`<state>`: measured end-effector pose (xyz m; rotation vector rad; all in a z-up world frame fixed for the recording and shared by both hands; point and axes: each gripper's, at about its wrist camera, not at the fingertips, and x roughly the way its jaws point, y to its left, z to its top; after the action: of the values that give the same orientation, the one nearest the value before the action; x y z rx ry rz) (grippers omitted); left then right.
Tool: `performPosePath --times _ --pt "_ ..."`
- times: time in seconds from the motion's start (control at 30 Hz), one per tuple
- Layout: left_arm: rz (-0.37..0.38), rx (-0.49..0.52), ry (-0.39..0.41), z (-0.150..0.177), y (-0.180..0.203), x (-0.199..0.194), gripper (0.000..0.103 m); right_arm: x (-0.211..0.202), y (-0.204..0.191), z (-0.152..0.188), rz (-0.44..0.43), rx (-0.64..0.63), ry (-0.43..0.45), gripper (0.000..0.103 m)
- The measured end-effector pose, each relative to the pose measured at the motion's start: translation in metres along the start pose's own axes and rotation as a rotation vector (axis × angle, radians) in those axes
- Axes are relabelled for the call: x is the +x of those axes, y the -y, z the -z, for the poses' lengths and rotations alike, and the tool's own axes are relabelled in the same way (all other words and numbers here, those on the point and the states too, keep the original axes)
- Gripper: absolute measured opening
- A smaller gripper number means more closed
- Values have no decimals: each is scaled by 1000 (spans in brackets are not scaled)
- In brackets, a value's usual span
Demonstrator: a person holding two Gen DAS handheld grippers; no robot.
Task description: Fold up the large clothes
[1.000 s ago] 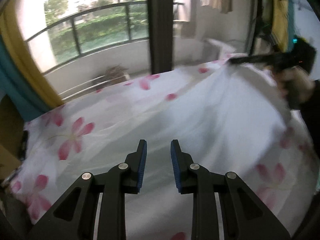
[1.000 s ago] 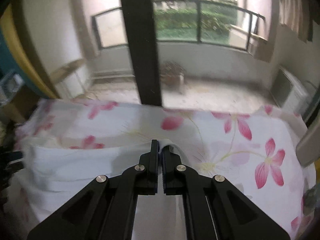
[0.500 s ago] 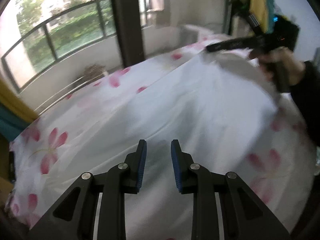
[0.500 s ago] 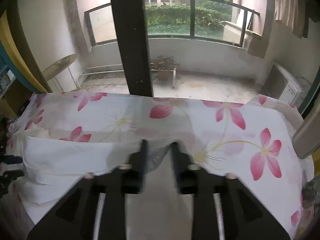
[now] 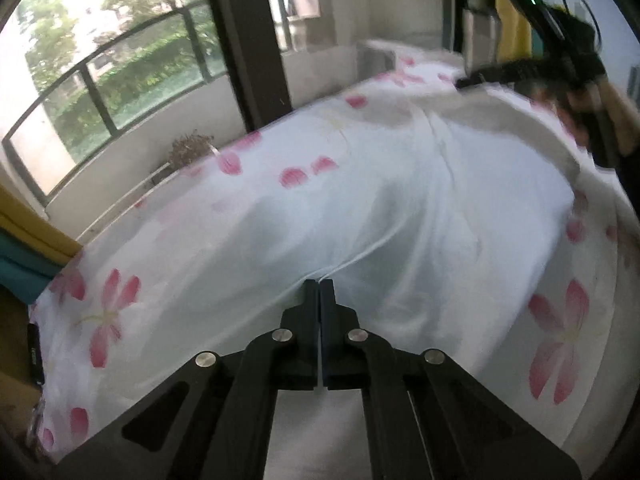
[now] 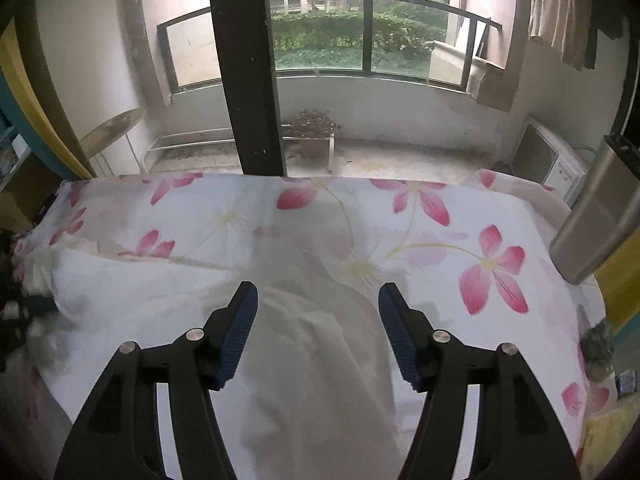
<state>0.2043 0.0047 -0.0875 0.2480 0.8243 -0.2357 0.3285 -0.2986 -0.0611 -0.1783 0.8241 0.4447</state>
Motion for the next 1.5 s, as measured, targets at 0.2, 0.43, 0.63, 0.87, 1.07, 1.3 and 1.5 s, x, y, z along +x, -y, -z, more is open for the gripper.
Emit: performPosePath --times 0.2,0.43,0.63,0.87,1.07,1.3,1.5 --pt "-88 -46 75 -23 -42 -10 1 9 1 17 9 -27 -46 63" --pt "-141 -141 10 -50 -107 39 1 22 4 24 25 -36 -71 63" --pt "-108 -167 -42 -54 -128 68 1 32 15 3 26 -75 -74 63" --pt "-99 -179 -90 -46 -139 78 5 71 14 -25 66 -176 -123 63" --pt "-205 -184 -115 -34 -157 70 6 72 11 -35 91 -189 -106 63" --pt "-97 -186 -23 -31 -136 27 6 75 10 -38 173 -245 -103 63" --pt "18 -39 -101 -41 -91 53 6 71 2 -49 66 -220 -91 63"
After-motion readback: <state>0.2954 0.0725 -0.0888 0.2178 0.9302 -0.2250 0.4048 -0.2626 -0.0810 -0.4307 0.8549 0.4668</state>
